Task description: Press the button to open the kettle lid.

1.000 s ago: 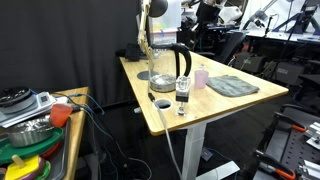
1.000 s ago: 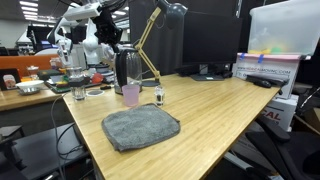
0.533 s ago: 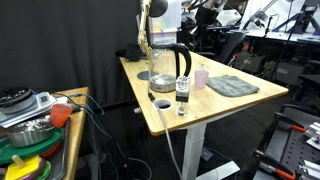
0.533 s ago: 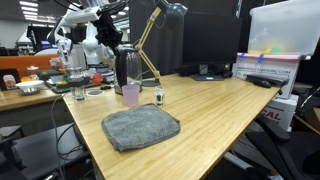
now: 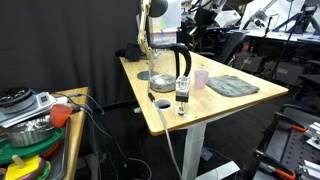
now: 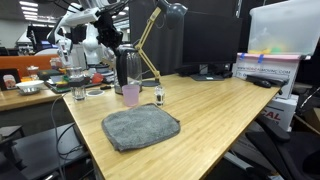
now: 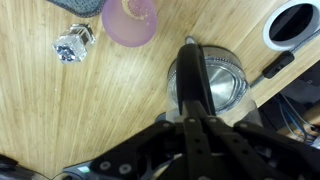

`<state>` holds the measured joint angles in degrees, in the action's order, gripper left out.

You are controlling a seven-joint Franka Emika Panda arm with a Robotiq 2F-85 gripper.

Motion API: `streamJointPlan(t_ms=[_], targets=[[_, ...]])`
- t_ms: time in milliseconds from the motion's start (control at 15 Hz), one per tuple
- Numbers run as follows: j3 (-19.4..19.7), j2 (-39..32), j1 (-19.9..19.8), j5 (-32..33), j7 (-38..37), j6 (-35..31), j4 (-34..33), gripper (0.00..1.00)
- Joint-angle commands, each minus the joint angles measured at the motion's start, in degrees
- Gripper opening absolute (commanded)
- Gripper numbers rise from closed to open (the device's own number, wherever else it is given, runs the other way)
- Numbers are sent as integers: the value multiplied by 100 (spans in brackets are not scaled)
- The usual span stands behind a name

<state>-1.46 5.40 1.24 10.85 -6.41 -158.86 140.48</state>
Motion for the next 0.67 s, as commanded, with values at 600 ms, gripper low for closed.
streamJointPlan(t_ms=[600], targets=[[-143,-434,16,-24,-508,67,-293,0]])
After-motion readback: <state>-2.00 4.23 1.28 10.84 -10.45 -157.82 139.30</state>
